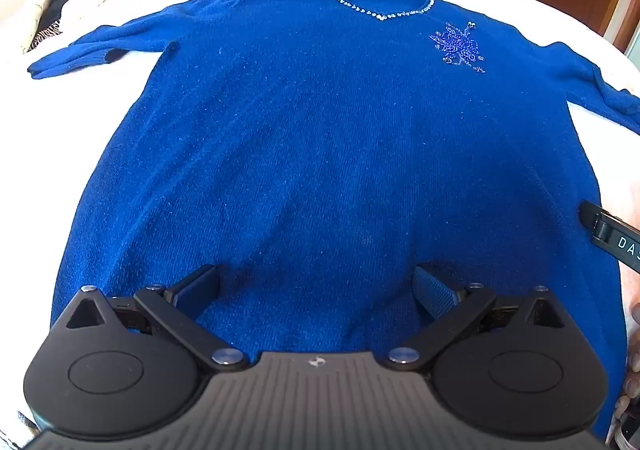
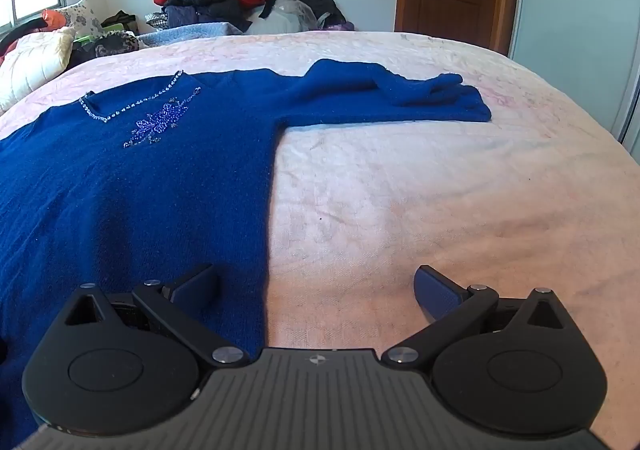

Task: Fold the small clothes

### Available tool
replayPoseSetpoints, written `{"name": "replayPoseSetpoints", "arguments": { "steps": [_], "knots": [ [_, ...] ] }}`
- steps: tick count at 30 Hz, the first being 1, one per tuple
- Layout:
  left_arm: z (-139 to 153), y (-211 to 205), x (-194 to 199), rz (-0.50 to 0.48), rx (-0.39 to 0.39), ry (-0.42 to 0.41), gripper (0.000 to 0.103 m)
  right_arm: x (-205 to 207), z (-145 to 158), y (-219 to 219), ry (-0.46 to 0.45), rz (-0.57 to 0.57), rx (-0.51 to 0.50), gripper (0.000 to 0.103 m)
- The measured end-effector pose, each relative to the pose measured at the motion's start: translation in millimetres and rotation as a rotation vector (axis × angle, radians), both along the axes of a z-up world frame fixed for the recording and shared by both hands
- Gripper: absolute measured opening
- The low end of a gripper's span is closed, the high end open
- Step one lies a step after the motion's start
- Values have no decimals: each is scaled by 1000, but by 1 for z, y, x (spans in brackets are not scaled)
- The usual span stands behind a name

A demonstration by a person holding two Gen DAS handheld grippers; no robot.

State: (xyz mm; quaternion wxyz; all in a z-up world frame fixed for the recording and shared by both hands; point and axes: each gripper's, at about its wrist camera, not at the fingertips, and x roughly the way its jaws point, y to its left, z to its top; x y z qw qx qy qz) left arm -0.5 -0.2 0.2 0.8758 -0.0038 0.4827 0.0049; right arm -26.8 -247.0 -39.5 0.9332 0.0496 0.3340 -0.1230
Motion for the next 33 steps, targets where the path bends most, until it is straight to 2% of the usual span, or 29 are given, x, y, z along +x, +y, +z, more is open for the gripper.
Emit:
{"name": "replayPoseSetpoints", "arguments": {
  "steps": [33],
  "knots": [
    [4,-2,-4,16,-4,-18,103,-2,-1,0,0,2,-5,103]
  ]
}}
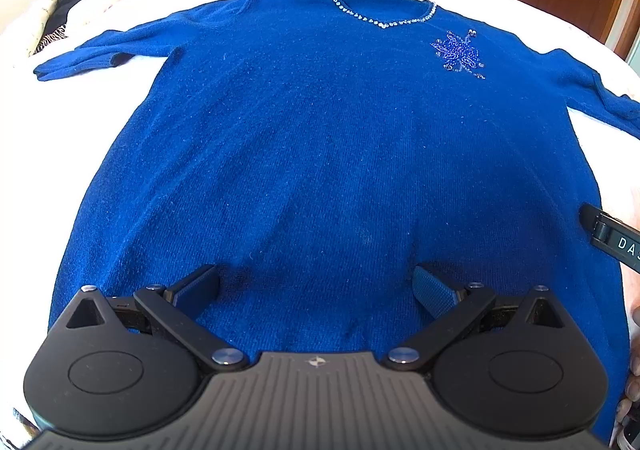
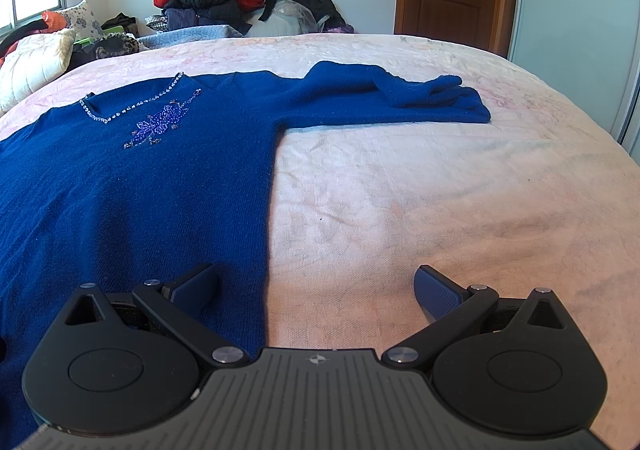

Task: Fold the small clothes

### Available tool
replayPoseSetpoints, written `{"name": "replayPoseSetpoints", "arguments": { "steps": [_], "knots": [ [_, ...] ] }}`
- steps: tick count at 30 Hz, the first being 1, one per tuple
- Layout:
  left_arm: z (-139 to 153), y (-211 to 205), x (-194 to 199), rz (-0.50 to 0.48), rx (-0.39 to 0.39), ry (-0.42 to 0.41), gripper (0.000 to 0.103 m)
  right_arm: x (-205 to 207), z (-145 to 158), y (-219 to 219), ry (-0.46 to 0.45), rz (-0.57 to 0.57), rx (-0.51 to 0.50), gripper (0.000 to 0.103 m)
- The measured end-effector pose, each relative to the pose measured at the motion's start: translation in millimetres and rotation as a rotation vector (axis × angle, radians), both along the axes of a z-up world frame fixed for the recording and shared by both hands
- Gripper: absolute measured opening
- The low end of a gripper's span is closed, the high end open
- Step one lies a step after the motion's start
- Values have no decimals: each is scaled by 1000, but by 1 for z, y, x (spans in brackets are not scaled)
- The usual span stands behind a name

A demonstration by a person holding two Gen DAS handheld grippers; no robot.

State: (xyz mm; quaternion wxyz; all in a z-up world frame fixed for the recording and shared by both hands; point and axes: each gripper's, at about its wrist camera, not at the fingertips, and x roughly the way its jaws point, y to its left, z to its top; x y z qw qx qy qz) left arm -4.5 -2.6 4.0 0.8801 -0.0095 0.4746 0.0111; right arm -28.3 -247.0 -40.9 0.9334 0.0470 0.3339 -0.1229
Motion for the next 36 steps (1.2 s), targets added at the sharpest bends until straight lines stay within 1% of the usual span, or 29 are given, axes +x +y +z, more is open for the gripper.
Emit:
{"name": "replayPoseSetpoints", "arguments": {
  "steps": [3,5,8,12,15,19,28,36],
  "knots": [
    [1,1,-1,0,1,-1,103,0,0,0,3,2,0,103],
    [3,2,-1,11,-1,12,103,0,3,-1,24,-1,-3,103],
    [4,6,-2,19,0,24,103,-14,11,5,55,0,19,103],
    [5,7,-2,24,6,19,103,-24,18,16,64,52,14,103],
    [5,7,-2,29,5,17,103,-26,21,25,65,92,-11,103],
    [5,7,-2,26,6,11,103,-22,24,33,71,126,-33,103],
    [13,14,8,35,11,-26,103,-9,29,35,53,133,-28,103],
    [13,14,21,37,14,-32,103,5,33,37,46,150,-36,103]
  ]
}}
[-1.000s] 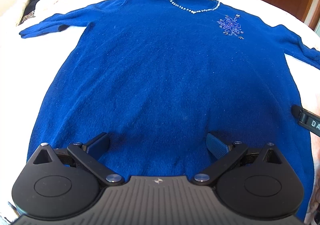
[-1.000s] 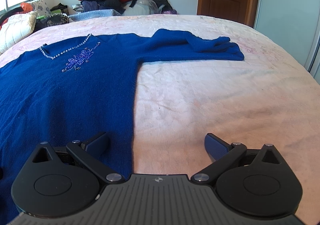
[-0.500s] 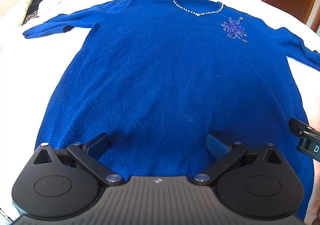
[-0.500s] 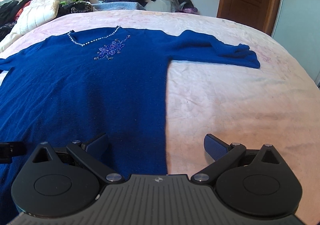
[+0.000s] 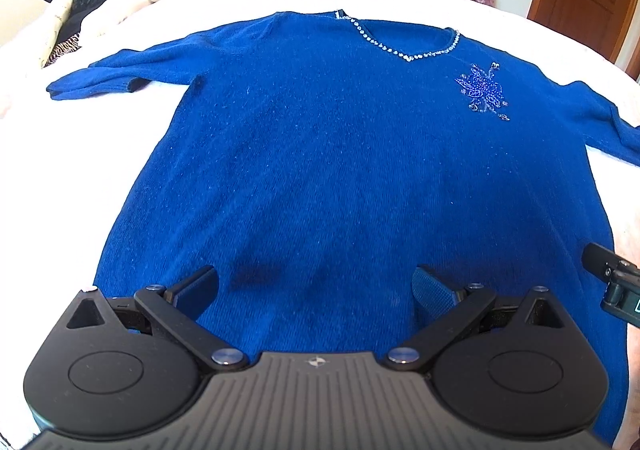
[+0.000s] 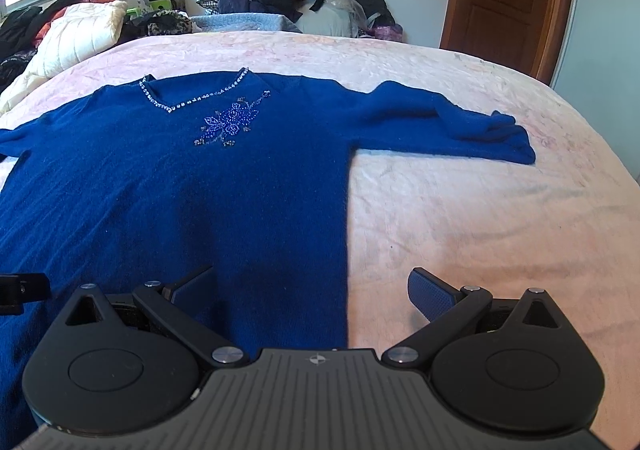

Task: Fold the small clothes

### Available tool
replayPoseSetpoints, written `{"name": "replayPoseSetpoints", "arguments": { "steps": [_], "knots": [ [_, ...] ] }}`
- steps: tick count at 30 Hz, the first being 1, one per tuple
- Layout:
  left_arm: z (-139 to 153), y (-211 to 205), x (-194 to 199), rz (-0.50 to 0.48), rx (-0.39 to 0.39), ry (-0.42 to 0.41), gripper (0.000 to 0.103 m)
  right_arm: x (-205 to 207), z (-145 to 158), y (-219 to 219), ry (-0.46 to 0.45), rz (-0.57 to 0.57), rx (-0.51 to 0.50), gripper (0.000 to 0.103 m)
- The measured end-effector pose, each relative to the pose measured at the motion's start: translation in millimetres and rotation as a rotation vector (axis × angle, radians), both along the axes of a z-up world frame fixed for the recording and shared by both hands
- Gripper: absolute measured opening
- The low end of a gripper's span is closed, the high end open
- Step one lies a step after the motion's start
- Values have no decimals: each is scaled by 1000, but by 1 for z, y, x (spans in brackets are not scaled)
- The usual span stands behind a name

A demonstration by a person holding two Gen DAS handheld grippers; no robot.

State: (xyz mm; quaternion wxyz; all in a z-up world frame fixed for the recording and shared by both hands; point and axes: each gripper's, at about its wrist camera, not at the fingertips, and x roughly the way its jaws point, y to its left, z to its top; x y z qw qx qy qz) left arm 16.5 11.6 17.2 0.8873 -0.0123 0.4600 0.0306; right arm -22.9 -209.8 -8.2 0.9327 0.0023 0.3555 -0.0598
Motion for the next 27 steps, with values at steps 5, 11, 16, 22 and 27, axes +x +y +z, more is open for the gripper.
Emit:
{"name": "replayPoseSetpoints", "arguments": {
  "steps": [5,11,16,22,27],
  "knots": [
    [-2,0,6,-2,-3,8,103,8,4,0,-12,-1,1,103],
    [-3,0,13,1,-1,12,103,18,3,1,-6,3,1,103],
    [-5,1,17,11,-2,21,103,23,3,2,-9,12,1,103],
    [-5,1,21,17,0,25,103,29,2,2,-8,14,4,103],
    [1,-3,26,9,11,8,103,32,5,-1,-18,19,1,103]
  ]
}}
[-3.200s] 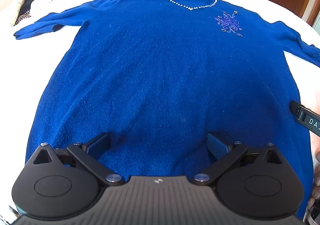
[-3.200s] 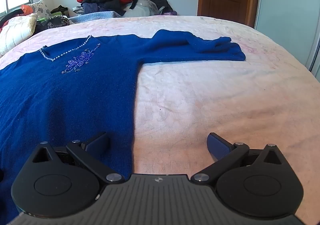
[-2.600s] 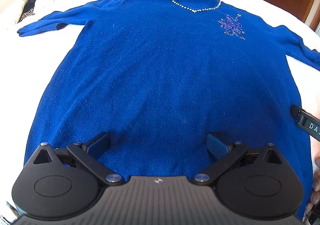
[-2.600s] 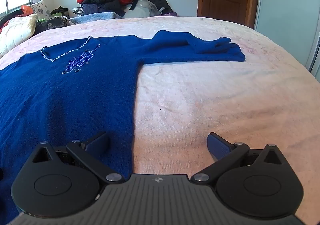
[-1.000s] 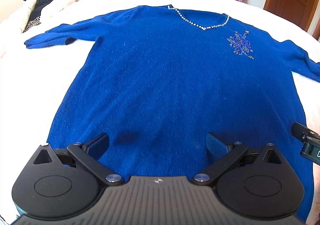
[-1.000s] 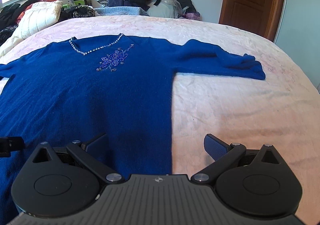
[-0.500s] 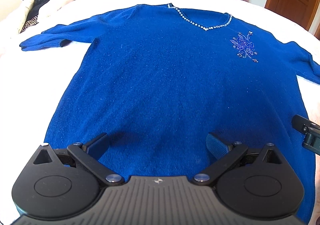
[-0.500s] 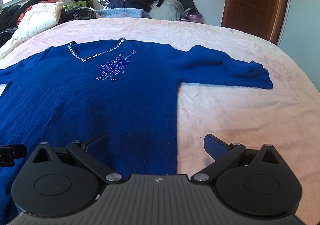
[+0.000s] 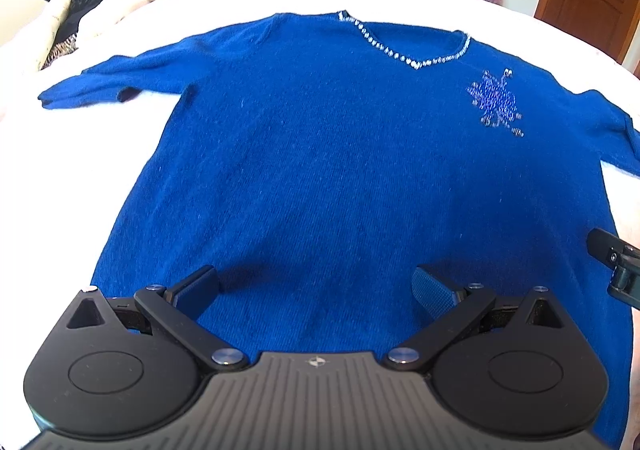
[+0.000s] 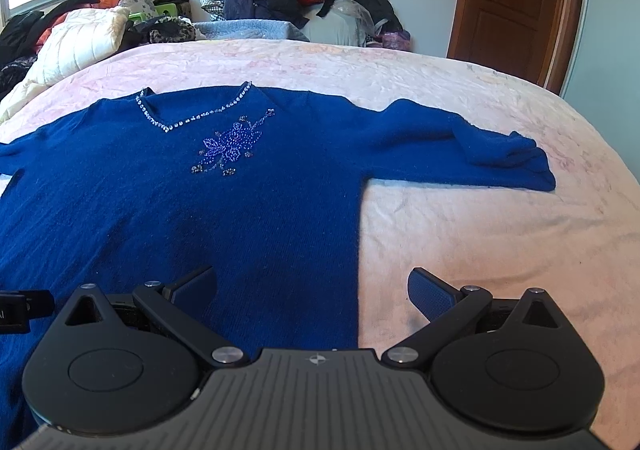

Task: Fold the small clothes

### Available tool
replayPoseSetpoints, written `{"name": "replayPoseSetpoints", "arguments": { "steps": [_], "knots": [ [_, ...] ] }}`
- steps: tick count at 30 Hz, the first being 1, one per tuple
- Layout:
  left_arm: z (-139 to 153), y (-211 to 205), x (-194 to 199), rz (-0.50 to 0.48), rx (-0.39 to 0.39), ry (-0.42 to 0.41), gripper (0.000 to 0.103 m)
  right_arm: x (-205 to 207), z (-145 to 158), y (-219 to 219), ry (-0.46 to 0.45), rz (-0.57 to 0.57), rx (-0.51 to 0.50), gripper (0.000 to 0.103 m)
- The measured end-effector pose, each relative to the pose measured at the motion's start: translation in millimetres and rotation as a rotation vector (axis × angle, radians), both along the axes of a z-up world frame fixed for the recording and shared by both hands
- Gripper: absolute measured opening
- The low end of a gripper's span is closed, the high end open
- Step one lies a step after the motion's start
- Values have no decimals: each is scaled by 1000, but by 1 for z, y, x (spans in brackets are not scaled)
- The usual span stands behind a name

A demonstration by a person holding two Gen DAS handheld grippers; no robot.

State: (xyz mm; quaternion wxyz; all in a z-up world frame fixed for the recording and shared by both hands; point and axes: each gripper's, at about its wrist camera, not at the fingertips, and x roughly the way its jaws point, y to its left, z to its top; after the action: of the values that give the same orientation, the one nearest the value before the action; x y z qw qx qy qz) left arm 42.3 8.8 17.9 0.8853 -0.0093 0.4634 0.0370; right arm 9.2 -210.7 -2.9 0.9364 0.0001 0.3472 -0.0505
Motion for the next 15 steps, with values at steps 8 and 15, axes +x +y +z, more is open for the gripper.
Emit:
{"name": "replayPoseSetpoints", "arguments": {
  "steps": [8,15],
  "knots": [
    [39,-8,33,-36,46,-119,103,19,20,-19,-90,14,-25,103],
    [85,-3,70,2,4,-228,103,50,39,-71,-207,-25,-35,99]
  ]
}}
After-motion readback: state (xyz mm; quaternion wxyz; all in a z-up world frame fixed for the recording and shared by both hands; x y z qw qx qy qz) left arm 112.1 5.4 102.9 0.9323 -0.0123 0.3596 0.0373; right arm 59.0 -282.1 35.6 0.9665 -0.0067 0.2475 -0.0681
